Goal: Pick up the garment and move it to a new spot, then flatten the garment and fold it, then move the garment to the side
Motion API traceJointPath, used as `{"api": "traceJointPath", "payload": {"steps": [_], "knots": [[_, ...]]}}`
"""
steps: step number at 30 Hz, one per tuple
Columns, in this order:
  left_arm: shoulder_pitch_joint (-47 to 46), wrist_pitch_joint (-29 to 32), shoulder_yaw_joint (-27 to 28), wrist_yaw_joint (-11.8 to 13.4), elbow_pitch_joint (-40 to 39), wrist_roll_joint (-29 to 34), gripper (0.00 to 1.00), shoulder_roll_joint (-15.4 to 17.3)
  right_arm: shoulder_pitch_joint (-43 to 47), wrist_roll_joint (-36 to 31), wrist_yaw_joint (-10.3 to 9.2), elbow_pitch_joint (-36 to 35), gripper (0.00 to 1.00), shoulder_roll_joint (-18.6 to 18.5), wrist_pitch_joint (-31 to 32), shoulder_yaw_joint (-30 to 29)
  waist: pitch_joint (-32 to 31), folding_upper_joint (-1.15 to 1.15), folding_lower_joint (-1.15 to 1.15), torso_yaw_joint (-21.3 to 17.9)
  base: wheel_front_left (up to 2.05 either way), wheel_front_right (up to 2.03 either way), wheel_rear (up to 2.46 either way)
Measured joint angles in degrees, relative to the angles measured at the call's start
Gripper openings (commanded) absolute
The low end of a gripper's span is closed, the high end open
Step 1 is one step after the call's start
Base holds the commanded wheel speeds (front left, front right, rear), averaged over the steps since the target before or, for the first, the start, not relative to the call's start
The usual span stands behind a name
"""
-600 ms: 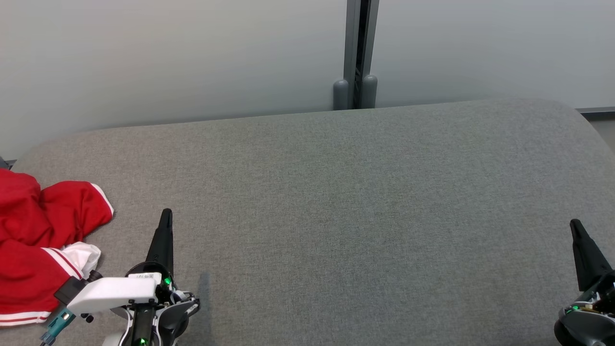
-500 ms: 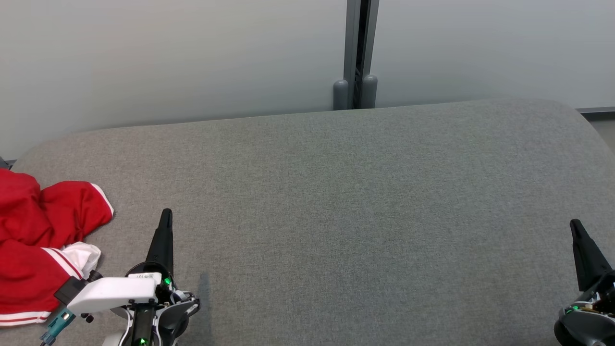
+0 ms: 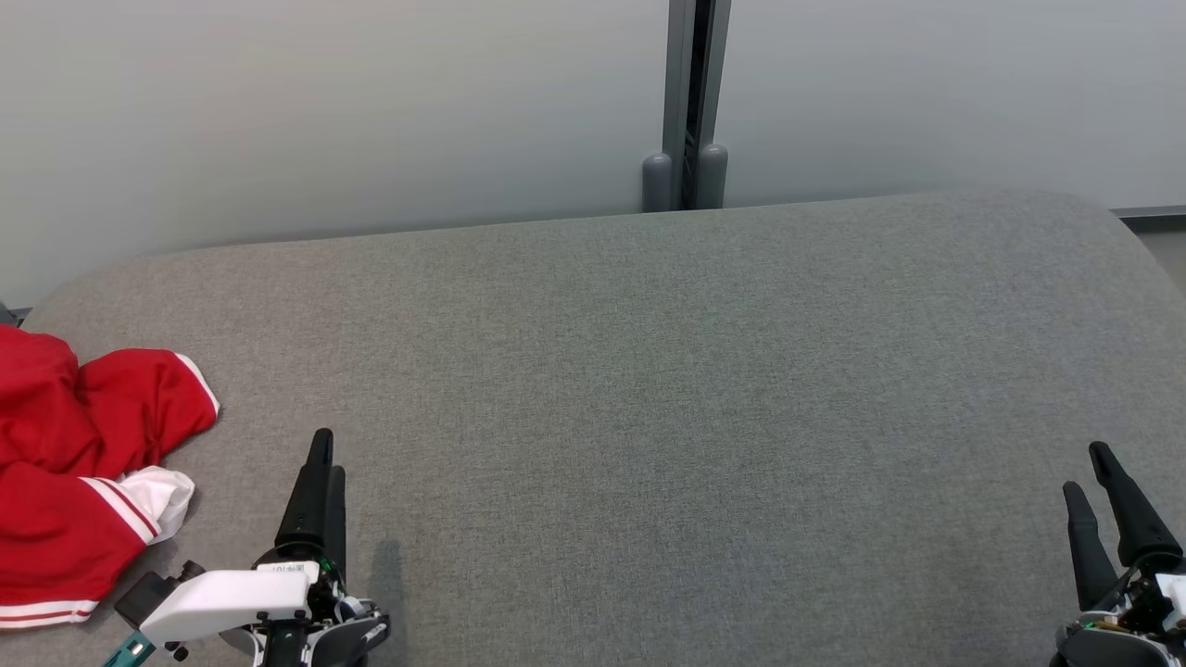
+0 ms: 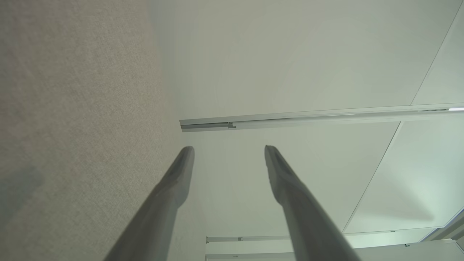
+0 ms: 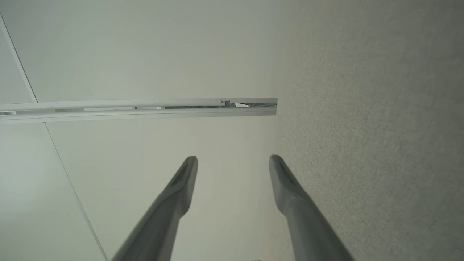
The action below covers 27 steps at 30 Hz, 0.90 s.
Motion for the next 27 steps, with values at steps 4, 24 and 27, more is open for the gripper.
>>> {"api": "traceJointPath", "payload": {"steps": [4,24,27], "knots": [[-0.20,-0.10,0.18,0.00,-0.60,0.05,1.00,0.08,-0.14,-0.70,0.00,-0.42,1.00,-0.05,-1.51,1.20,0.03,0.00,0.00,0.00,0.00,0.00,0.00],[-2.17,-3.93,1.07,0.04,-5.32,24.25,1.00,2.67,-2.29,-24.84,0.00,-4.68,1.00,-2.74,-9.02,6.04,0.02,0.00,0.00,0.21,0.00,0.00,0.00],[-2.17,-4.34,0.75,0.48,-6.27,29.70,1.00,3.04,-2.48,-29.70,0.00,-5.64,1.00,-3.14,-9.99,6.95,-0.01,0.00,0.00,0.28,0.00,0.00,0.00]]}}
